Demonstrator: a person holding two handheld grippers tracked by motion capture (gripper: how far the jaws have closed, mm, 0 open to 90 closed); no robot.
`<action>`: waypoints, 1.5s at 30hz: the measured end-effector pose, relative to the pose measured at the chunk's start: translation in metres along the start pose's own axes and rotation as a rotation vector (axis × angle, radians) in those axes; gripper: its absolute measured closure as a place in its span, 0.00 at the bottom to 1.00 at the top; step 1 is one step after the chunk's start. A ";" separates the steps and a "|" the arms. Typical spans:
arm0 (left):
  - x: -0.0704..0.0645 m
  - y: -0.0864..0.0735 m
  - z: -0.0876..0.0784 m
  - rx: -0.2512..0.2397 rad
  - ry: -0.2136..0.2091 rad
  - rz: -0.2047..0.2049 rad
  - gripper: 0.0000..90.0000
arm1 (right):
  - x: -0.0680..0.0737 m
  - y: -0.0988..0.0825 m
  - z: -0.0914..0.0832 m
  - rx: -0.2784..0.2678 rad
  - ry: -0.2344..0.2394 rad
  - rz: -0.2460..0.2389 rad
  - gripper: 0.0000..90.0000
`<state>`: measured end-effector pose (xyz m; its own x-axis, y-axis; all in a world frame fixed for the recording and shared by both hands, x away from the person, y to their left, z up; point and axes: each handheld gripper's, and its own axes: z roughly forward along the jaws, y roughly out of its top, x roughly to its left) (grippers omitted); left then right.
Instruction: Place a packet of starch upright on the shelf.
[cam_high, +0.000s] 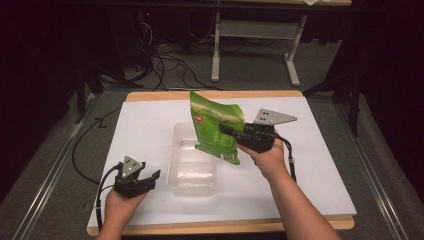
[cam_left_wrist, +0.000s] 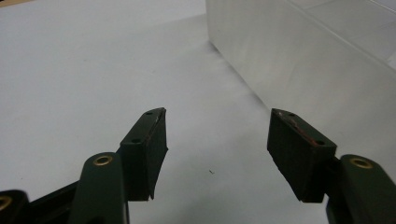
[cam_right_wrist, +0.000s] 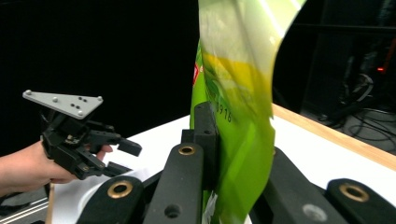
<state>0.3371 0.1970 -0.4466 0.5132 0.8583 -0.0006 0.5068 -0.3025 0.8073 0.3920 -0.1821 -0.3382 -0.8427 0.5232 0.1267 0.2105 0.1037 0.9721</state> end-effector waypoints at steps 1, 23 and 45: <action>0.000 0.000 0.000 -0.003 -0.002 -0.005 0.43 | 0.000 0.000 0.004 0.000 0.012 0.000 0.96; 0.002 -0.002 -0.003 -0.009 0.018 -0.020 0.43 | 0.005 -0.005 0.069 0.091 0.172 -0.029 0.96; 0.000 -0.002 -0.002 -0.003 0.013 -0.017 0.43 | 0.008 -0.015 0.075 0.058 0.259 0.008 0.97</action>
<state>0.3347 0.1983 -0.4475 0.4952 0.8688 -0.0070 0.5132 -0.2860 0.8092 0.4193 -0.1163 -0.3670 -0.9379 0.2914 0.1883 0.2397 0.1521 0.9588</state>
